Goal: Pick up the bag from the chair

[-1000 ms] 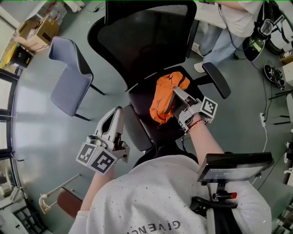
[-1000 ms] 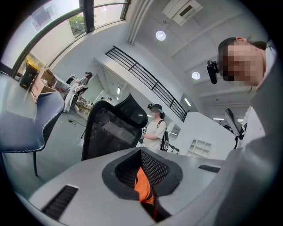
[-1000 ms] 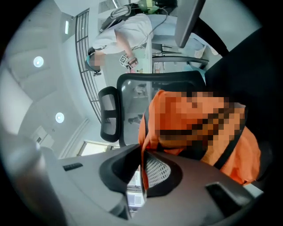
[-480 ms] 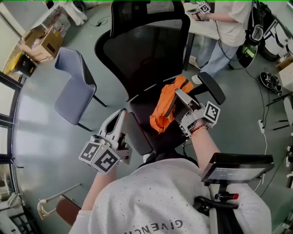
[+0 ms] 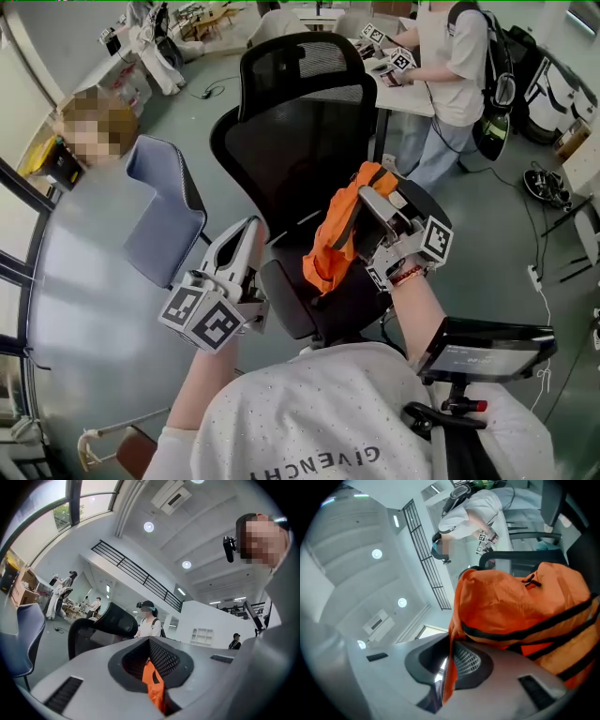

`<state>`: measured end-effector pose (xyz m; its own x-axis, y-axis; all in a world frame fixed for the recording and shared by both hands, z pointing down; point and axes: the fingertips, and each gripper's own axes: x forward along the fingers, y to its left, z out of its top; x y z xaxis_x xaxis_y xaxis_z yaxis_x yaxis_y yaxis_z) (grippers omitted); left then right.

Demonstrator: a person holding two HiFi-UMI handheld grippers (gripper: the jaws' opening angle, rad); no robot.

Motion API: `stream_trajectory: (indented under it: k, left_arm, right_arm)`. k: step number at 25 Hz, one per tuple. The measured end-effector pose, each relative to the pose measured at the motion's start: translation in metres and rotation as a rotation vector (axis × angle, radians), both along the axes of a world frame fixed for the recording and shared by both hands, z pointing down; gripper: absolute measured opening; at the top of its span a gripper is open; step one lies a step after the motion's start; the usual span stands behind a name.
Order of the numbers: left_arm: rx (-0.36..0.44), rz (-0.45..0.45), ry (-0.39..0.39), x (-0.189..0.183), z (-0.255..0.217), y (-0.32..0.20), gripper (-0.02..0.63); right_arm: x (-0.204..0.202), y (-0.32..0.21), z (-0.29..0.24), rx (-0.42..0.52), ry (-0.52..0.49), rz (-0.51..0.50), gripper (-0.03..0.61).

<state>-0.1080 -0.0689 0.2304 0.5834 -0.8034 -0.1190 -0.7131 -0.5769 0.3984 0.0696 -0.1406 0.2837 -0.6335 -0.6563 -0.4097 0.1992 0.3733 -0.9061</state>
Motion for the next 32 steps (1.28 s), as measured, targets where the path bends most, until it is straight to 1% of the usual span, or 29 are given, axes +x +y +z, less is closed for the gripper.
stream_trajectory:
  k: [3,7,11,16,19,21,25,27,29,32]
  left_arm:
    - [0.052,0.013,0.01,0.004,-0.027,0.005,0.002]
    - [0.101,0.034,0.015,0.013,-0.052,0.01,0.002]
    - [0.136,0.037,0.023,0.014,-0.065,0.013,0.002]
    - [0.178,0.037,0.027,0.018,-0.079,0.019,0.002]
    - [0.207,0.035,0.046,0.032,-0.1,0.02,0.002]
    - [0.23,0.041,0.05,0.044,-0.112,0.021,0.002]
    - [0.281,0.049,0.047,0.057,-0.123,0.027,0.002]
    - [0.303,0.028,0.048,0.06,-0.125,0.028,0.002]
    - [0.31,-0.002,0.065,0.068,-0.13,0.027,0.002]
    - [0.309,-0.024,0.094,0.095,-0.137,0.032,0.002]
  right_arm:
    - [-0.004,0.009,-0.037,0.063,-0.021,-0.016,0.025]
    - [0.0,0.018,-0.077,0.13,-0.047,-0.01,0.018]
    - [0.001,0.025,-0.106,0.181,-0.093,-0.008,0.017]
    - [0.001,0.038,-0.148,0.291,-0.15,-0.042,0.014]
    - [0.012,0.046,-0.183,0.364,-0.175,-0.072,0.014]
    - [0.021,0.049,-0.2,0.396,-0.201,-0.09,0.014]
    - [0.026,0.054,-0.211,0.433,-0.215,-0.114,0.014]
    - [0.028,0.055,-0.211,0.442,-0.215,-0.131,0.012]
    - [0.036,0.056,-0.216,0.449,-0.218,-0.148,0.012]
    - [0.058,0.062,-0.223,0.449,-0.22,-0.178,0.012]
